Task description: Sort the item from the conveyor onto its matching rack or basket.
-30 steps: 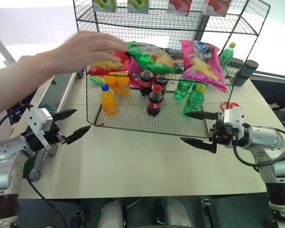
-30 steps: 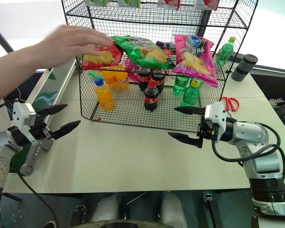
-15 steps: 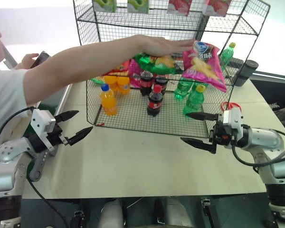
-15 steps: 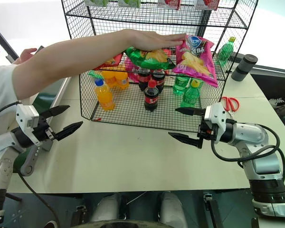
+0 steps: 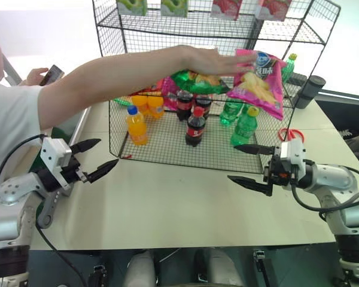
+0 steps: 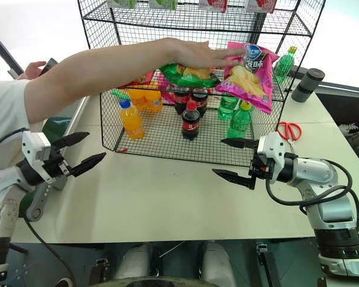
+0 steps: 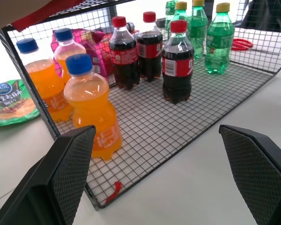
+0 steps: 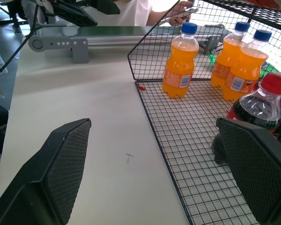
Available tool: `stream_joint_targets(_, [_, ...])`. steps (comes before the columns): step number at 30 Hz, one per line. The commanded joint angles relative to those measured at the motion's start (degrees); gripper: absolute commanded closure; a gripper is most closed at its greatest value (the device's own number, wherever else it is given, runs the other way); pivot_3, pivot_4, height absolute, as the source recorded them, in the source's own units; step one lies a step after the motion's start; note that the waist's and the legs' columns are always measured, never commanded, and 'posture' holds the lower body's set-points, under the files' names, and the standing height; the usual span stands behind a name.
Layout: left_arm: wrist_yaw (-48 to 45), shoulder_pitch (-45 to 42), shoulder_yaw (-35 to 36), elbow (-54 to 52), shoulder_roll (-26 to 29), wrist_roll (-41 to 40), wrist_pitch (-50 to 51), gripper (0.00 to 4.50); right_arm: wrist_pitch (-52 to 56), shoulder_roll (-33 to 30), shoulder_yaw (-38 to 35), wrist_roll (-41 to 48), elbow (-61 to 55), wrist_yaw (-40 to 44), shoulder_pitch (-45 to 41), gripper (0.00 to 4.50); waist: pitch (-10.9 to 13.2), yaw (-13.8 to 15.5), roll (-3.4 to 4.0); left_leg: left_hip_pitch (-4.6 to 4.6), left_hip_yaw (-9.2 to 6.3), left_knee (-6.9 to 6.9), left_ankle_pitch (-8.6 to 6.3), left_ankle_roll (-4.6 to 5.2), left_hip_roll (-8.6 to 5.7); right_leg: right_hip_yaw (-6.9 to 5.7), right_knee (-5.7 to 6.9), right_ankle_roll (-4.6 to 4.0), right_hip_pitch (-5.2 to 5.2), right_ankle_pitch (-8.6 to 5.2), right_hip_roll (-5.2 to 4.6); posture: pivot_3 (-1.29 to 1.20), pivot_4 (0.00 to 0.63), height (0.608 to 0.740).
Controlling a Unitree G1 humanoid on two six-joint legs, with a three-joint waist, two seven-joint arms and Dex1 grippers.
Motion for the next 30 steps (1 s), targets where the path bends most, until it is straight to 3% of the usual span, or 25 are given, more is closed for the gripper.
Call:
stream_joint_targets(1, [-0.50,0.87,0.58,-2.74,-0.02,-2.01,1.14,0.00,-0.49,0.39,-0.33,0.64,-1.79,-0.17,-0.19,0.03,0.00,0.00,0.00,0.00,-0.01,0.00,0.00,0.00,0.00,0.00,0.00,0.00,0.00,0.00,0.00,0.00,0.150,0.726])
stream_joint_targets(19, [1.91,2.78,0.19,-2.86,-1.42,1.07,-2.92,0.00,-0.99,0.55,1.16,-0.26,-0.24,0.79,-1.44,0.03,0.00,0.01,-0.01,0.01,-0.01,0.00,0.00,0.00,0.00,0.00,0.00,0.00,0.01,0.00,0.00,0.00,0.150,0.726])
stream_joint_targets(30, [4.26,5.22,1.52,-4.56,-1.95,1.87,-4.82,0.00,0.98,4.29,5.28,0.76,0.36,1.80,-3.00,0.03,-0.01,-0.16,-0.01,0.02,-0.01,0.00,0.00,0.00,0.02,0.00,0.01,-0.01,0.00,0.00,0.00,0.00,0.150,0.726])
